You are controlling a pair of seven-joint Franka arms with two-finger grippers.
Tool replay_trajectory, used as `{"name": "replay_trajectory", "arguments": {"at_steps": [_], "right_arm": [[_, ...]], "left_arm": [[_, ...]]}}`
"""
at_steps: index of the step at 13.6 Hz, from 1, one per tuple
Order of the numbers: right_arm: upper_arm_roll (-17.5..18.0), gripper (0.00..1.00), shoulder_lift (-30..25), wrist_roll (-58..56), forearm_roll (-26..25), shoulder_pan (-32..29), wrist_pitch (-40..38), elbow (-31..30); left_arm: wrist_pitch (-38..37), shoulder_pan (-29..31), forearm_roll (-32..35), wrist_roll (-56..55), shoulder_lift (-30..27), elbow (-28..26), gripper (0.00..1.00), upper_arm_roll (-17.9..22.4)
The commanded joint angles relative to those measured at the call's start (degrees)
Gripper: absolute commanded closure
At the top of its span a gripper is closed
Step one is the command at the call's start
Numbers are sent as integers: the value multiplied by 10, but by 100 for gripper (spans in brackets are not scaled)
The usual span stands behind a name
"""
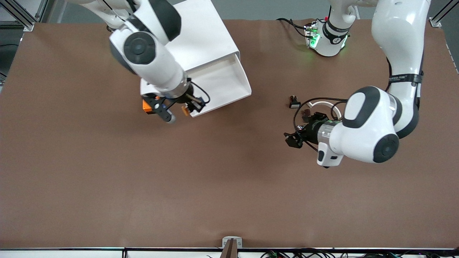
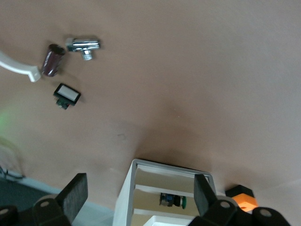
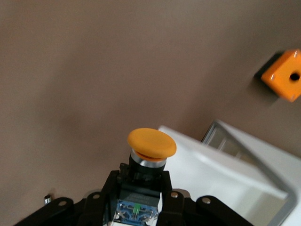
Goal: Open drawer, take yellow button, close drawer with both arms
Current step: 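Lift the button out with the right gripper while the left gripper releases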
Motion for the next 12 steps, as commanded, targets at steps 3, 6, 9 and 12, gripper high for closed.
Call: {"name": "replay_trajectory", "arguments": {"at_steps": [3, 6, 9, 12], "right_arm": [[-122, 100, -3, -261, 13, 3, -51, 46], [-263, 100, -3, -434, 41, 47, -47, 46], [-416, 100, 11, -694, 146, 64, -23, 39], [-475, 99, 58, -814, 148, 62, 19, 36]], "left_arm": [[42, -23, 31, 42, -25, -23, 1, -46], [112, -64, 37, 1, -22, -53, 1, -50], [154, -102, 90, -13, -7, -52, 1, -53], [198, -159, 137, -28, 4, -54, 1, -50]]}}
